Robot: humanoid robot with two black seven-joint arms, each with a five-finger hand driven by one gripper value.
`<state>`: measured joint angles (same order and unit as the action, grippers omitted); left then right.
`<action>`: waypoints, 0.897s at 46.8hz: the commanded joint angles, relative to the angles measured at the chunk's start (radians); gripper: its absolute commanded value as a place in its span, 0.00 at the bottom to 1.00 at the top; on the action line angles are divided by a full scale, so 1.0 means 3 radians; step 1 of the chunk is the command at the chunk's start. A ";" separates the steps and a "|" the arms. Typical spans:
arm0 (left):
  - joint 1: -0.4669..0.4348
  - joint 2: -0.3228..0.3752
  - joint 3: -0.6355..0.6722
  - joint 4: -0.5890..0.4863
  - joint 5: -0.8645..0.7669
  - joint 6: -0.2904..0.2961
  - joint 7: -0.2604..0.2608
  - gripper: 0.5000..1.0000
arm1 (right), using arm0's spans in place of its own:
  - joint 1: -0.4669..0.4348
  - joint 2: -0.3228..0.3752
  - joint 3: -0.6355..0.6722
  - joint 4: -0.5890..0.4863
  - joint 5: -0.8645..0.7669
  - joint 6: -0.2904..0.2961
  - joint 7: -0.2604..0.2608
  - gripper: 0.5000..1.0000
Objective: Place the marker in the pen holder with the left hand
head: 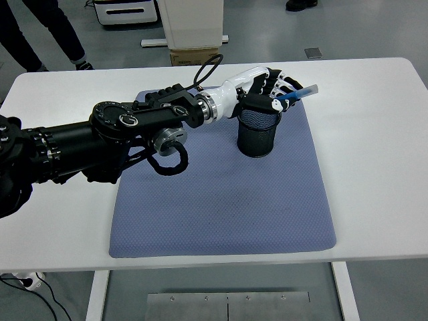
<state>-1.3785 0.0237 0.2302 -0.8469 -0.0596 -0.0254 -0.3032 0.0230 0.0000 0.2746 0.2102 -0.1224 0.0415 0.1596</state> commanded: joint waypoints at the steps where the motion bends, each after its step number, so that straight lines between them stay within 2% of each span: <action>1: 0.0019 -0.0002 0.0000 0.0001 -0.0001 0.0008 -0.0017 0.40 | 0.0000 0.0000 0.0000 0.0000 -0.0001 0.0000 0.0000 1.00; 5: 0.0019 -0.0002 0.0000 0.0001 -0.0046 0.0018 -0.0058 0.64 | 0.0000 0.0000 0.0000 0.0000 -0.0001 0.0000 0.0000 1.00; 8: 0.0019 -0.0002 0.0000 -0.0005 -0.0072 0.0028 -0.0068 0.70 | 0.0000 0.0000 0.0000 0.0000 -0.0001 0.0000 -0.0005 1.00; 9: 0.0014 0.0008 0.0000 0.0000 -0.0103 0.0028 -0.0068 0.75 | 0.0000 0.0000 0.0000 0.0000 -0.0001 0.0000 0.0000 1.00; 22: -0.0017 0.0125 -0.0153 -0.0005 -0.0108 0.0023 -0.0160 0.80 | 0.0000 0.0000 0.0000 0.0000 -0.0001 0.0000 0.0000 1.00; 25: -0.0012 0.0197 -0.0220 -0.0005 -0.0108 0.0023 -0.0211 0.83 | 0.0000 0.0000 0.0000 0.0000 -0.0001 0.0000 0.0000 1.00; 27: -0.0007 0.0248 -0.0271 -0.0005 -0.0108 0.0023 -0.0252 0.90 | 0.0000 0.0000 0.0000 0.0000 -0.0001 0.0000 0.0000 1.00; 29: -0.0007 0.0279 -0.0297 -0.0005 -0.0108 0.0023 -0.0268 0.92 | 0.0000 0.0000 0.0000 0.0000 -0.0001 0.0000 -0.0005 1.00; 30: 0.0018 0.0390 -0.0408 -0.0005 -0.0108 0.0023 -0.0293 0.99 | 0.0000 0.0000 0.0000 0.0000 -0.0001 0.0000 0.0000 1.00; 31: 0.0024 0.0427 -0.0450 -0.0005 -0.0108 0.0023 -0.0293 1.00 | 0.0000 0.0000 0.0000 0.0000 -0.0001 0.0000 0.0000 1.00; 42: 0.0228 0.0841 -0.0772 -0.0005 -0.0098 0.0003 -0.0293 1.00 | 0.0000 0.0000 0.0000 0.0000 -0.0001 0.0000 0.0000 1.00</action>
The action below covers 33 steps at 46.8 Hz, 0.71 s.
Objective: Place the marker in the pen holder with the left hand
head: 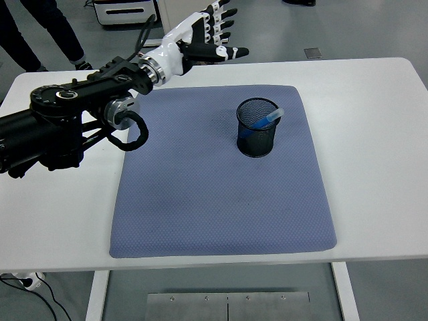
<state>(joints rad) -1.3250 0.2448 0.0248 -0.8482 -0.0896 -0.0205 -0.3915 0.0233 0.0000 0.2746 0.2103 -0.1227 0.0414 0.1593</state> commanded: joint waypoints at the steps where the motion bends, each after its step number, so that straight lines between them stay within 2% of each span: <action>1: 0.0090 0.0130 -0.0118 0.0000 0.0012 -0.0014 0.0001 1.00 | -0.0001 0.0000 0.0000 0.0000 0.0000 0.0000 0.0001 1.00; 9: 0.0305 0.0360 -0.0359 0.0000 0.0048 -0.0034 0.0001 1.00 | -0.0001 0.0000 0.0000 0.0000 0.0000 0.0000 0.0001 1.00; 25: 0.0678 0.0580 -0.0425 0.0000 0.0017 0.0012 0.0001 1.00 | -0.0001 0.0000 0.0000 0.0000 0.0000 0.0000 0.0001 1.00; 33: 0.0781 0.0600 -0.0446 0.0000 -0.0008 0.0037 0.0001 1.00 | -0.0001 0.0000 0.0000 0.0000 0.0000 0.0000 0.0001 1.00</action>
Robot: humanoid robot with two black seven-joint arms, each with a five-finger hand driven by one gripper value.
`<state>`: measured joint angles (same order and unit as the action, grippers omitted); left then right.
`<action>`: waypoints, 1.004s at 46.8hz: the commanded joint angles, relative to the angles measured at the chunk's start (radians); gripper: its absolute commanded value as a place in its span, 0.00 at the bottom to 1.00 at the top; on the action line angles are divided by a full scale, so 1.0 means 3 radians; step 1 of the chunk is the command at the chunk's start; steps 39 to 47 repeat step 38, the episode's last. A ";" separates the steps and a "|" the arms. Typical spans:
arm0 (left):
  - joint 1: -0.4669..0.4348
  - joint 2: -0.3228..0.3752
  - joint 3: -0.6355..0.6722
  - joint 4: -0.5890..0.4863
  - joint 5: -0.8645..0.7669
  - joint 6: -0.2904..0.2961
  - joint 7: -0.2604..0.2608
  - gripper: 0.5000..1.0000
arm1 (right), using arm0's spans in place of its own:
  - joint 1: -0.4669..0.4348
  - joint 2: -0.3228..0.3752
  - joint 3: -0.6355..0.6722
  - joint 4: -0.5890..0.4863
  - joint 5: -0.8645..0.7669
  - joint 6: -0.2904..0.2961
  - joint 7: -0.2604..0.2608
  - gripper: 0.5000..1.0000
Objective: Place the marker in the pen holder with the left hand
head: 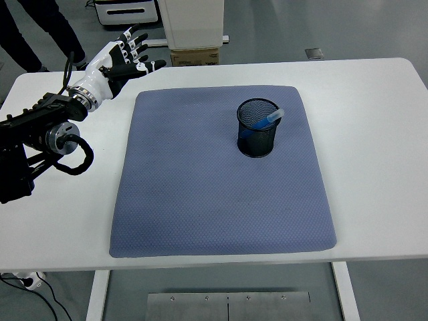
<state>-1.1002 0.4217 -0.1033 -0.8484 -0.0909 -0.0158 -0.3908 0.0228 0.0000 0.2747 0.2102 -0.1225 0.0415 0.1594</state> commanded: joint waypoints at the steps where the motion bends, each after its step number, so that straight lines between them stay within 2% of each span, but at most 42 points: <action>1: 0.0047 0.0016 -0.0044 0.0000 -0.0004 0.0042 -0.0001 1.00 | 0.0001 0.0000 0.0000 0.0000 -0.0001 0.0000 0.0000 1.00; 6: 0.0175 0.0057 -0.0223 0.0000 0.0022 0.0140 -0.0006 1.00 | 0.0001 0.0000 0.0000 0.0000 -0.0001 0.0000 0.0000 1.00; 11: 0.0338 0.0169 -0.0453 0.0000 0.0042 0.0135 -0.0027 1.00 | 0.0001 0.0000 0.0005 0.0005 -0.0006 0.0025 -0.0005 1.00; 32: 0.0972 0.0363 -0.1072 0.0000 0.0032 0.0083 -0.0078 1.00 | 0.0001 0.0000 0.0015 0.0020 0.0004 0.0025 0.0000 1.00; 38: 0.1075 0.0399 -0.1174 0.0000 0.0037 0.0022 -0.0098 1.00 | 0.0001 0.0000 0.0015 0.0025 0.0009 0.0025 -0.0005 1.00; 47: 0.1075 0.0399 -0.1174 0.0000 0.0037 0.0022 -0.0098 1.00 | 0.0001 0.0000 0.0015 0.0025 0.0009 0.0025 -0.0005 1.00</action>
